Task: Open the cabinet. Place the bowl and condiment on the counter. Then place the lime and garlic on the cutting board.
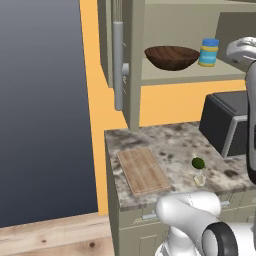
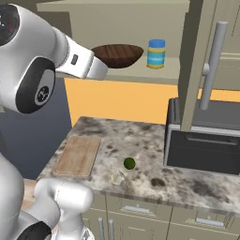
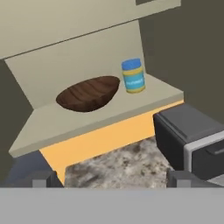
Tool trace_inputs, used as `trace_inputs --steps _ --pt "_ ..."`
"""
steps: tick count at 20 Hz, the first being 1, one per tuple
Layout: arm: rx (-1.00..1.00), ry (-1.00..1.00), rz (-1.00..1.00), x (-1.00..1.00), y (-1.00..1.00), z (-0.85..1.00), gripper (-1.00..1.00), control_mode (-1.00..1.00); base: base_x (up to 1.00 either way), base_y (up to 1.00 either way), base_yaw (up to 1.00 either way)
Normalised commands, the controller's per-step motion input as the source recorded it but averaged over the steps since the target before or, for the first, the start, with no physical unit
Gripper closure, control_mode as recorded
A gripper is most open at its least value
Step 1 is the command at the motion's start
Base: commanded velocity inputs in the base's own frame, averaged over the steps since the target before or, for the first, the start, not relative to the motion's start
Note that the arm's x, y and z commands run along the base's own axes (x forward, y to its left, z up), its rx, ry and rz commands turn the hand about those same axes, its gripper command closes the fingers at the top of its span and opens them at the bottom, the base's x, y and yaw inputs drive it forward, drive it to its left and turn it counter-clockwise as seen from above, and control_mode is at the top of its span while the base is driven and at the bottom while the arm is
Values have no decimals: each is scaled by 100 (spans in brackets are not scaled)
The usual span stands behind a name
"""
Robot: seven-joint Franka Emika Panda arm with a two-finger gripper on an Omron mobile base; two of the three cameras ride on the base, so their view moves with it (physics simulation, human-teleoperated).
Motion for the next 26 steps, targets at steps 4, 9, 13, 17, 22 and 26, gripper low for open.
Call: trace_inputs --steps 4,9,13,17,22,26 --pt "5 30 0 -17 24 0 -100 -100 0 0 0" --pt "0 16 0 0 4 -17 -100 -100 0 0 0" --pt "9 18 2 -1 -7 -59 -100 -100 0 0 0" --pt "17 4 0 0 0 -59 -100 -100 0 0 0" --pt "18 -9 0 2 0 -2 -100 -100 0 0 0" --pt "14 -23 0 47 0 -19 -100 -100 0 0 0"
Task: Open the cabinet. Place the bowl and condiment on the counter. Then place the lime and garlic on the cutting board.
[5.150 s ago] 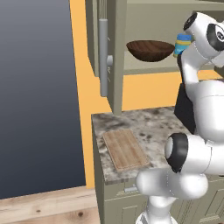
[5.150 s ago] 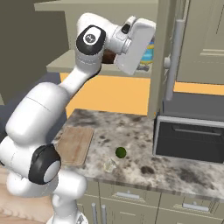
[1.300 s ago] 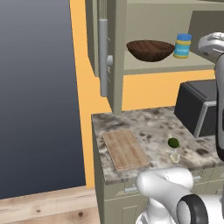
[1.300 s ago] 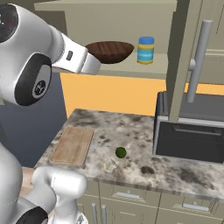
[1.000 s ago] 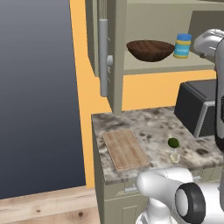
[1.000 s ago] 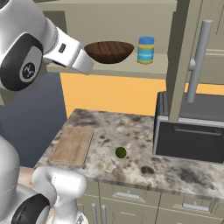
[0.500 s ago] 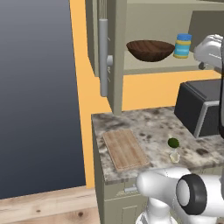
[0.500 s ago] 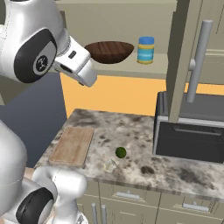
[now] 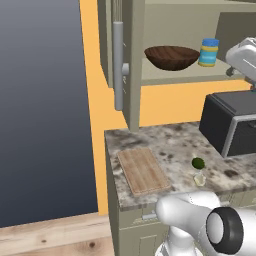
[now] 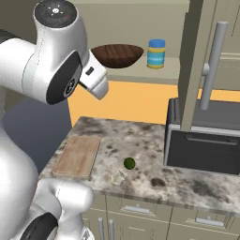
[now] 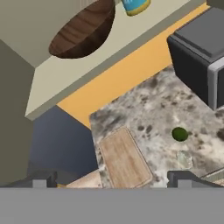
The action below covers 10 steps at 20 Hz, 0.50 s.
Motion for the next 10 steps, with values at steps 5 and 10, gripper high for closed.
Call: trace_inputs --steps 5,10 --pt "12 -25 -4 72 5 -36 -100 -100 0 0 0" --pt "5 -5 -6 26 12 16 -100 -100 0 0 0"
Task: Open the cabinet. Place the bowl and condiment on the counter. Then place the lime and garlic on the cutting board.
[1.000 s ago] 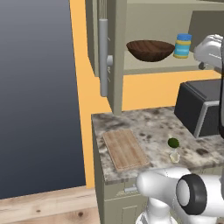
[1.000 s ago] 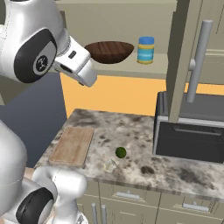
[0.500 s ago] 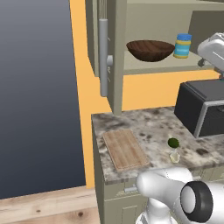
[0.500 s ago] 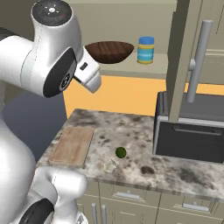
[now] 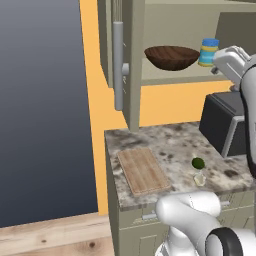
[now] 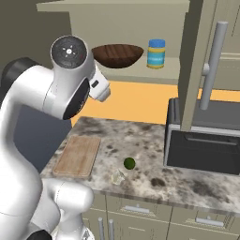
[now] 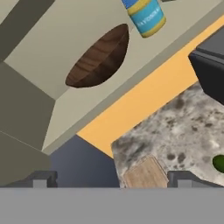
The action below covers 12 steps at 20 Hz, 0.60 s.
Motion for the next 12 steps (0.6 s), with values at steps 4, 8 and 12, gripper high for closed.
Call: trace_inputs --steps 4,8,12 --pt "0 8 -3 0 -4 68 -100 -100 0 0 0" --pt "0 17 0 2 -7 26 -100 -100 0 0 0" --pt "0 8 0 26 0 -16 -100 -100 0 0 0"
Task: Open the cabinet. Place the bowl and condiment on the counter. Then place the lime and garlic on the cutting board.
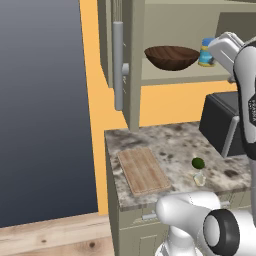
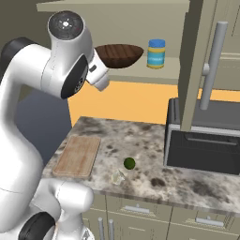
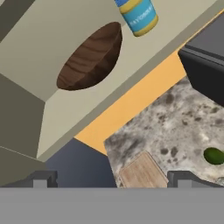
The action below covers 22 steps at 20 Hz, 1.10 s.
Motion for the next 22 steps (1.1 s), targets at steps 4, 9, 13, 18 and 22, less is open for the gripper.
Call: trace_inputs --steps 4,9,13,18,22 --pt "0 1 0 42 0 -15 -100 -100 0 0 0" --pt "4 0 0 44 0 -24 -100 -100 0 0 0" --pt "3 0 0 43 -1 -6 -100 -100 0 0 0" --pt "1 2 0 42 -7 0 -100 -100 0 0 0" --pt "0 4 0 40 -10 0 -100 -100 0 0 0"
